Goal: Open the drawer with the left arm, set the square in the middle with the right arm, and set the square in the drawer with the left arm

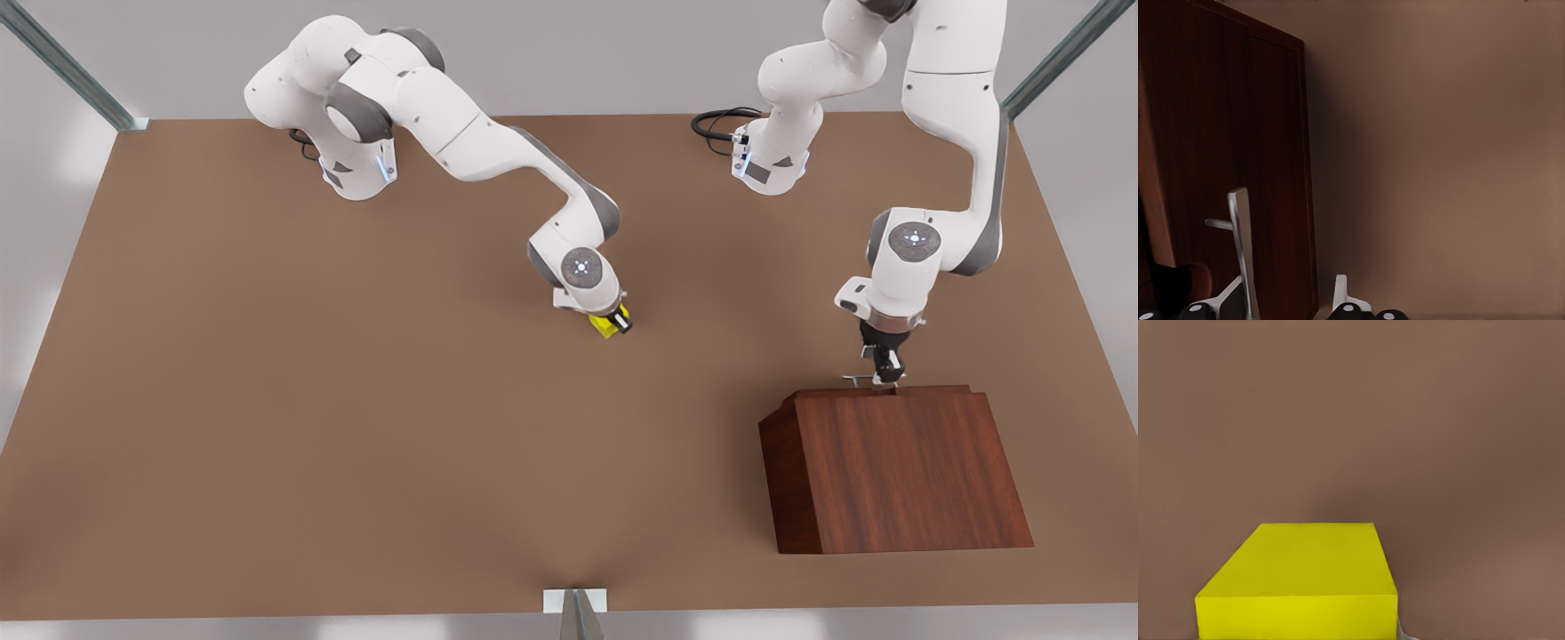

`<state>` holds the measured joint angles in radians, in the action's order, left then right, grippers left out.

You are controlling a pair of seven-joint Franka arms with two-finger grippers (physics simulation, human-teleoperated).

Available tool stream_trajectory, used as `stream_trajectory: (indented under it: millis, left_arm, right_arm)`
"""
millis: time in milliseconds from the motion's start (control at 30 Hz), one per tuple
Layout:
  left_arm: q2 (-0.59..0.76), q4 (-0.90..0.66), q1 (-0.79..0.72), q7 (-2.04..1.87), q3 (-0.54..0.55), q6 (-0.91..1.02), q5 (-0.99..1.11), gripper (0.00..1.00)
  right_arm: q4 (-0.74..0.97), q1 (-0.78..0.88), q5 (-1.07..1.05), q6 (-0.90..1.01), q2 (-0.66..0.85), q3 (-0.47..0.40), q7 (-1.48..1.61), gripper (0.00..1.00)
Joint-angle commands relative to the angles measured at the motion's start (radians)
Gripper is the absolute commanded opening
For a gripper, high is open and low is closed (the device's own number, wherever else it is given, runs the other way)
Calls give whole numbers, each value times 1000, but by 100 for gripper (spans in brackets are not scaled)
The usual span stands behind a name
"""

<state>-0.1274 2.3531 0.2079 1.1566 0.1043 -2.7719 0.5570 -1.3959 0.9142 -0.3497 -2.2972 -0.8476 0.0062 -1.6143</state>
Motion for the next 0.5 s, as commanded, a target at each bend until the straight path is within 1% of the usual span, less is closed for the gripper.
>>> stream_trajectory:
  millis: [0,100,133,167,200,367,433,467]
  left_arm:
    - [0,0,1,0,0,0,0,71]
    - [2,9,-1,0,0,0,0,71]
    - [2,11,-1,-2,0,2,0,71]
    - [2,11,-1,-2,0,2,0,71]
    - [2,11,-1,-2,0,3,0,71]
    - [12,18,-1,0,0,6,1,71]
    - [14,18,-1,0,0,6,1,71]
    - [15,21,-1,0,0,8,1,71]
  right_arm:
    - [1,0,0,1,-1,0,-1,70]
    - [9,0,0,1,-14,-9,-72,71]
    - [9,0,0,1,-14,-9,-70,76]
    - [9,0,1,1,-14,-11,-67,96]
    - [9,0,23,1,-14,-9,-64,100]
    - [8,0,31,2,-8,-9,-59,100]
    - [2,-3,32,5,30,-9,-49,100]
    - [-23,-12,31,18,76,-6,-27,100]
